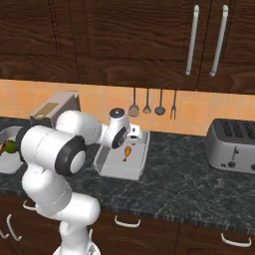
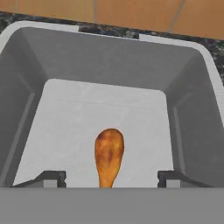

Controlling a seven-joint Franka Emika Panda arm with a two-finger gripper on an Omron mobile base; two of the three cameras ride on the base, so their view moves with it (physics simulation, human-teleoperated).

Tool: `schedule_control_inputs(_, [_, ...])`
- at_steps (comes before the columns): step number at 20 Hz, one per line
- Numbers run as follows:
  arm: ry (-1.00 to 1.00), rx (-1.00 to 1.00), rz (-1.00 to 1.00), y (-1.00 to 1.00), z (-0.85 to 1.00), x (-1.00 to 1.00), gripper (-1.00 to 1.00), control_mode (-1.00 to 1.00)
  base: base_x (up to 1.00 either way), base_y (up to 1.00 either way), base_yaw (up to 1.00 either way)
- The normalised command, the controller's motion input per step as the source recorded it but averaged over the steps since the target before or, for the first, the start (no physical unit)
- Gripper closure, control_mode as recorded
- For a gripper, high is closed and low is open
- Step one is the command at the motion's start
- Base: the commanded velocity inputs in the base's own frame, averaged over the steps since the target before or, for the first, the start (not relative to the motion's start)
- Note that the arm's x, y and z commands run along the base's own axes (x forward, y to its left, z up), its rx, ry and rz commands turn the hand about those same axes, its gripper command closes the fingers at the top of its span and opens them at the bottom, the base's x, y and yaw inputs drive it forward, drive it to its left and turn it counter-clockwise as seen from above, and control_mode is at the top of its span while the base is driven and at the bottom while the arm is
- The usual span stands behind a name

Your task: Place one lime and one chicken drumstick in each tupperware on the nearby counter, to pack two identical lunches.

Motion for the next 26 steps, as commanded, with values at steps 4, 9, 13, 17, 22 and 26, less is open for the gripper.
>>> schedule_control_inputs(4, [-0.05,0.00,0.00,0.02,0.81,-0.78,-1.00,-1.00,0.00,0.00,0.00])
schedule_control_inputs(9, [-0.10,-0.02,0.00,0.08,0.57,-0.98,-1.00,-1.00,0.00,0.00,0.00])
schedule_control_inputs(13, [-0.12,-0.10,0.00,0.40,0.27,-0.78,-1.00,-1.00,0.00,0.00,0.00])
schedule_control_inputs(17, [-0.15,-0.12,0.00,0.51,0.14,-0.75,-1.00,-1.00,0.00,0.00,0.00])
schedule_control_inputs(22, [-0.13,-0.06,0.01,0.30,0.25,-0.90,-1.00,-1.00,0.00,0.00,0.00])
schedule_control_inputs(26, [-0.12,-0.04,0.01,0.16,0.06,-0.74,-1.00,1.00,-0.25,0.00,0.00])
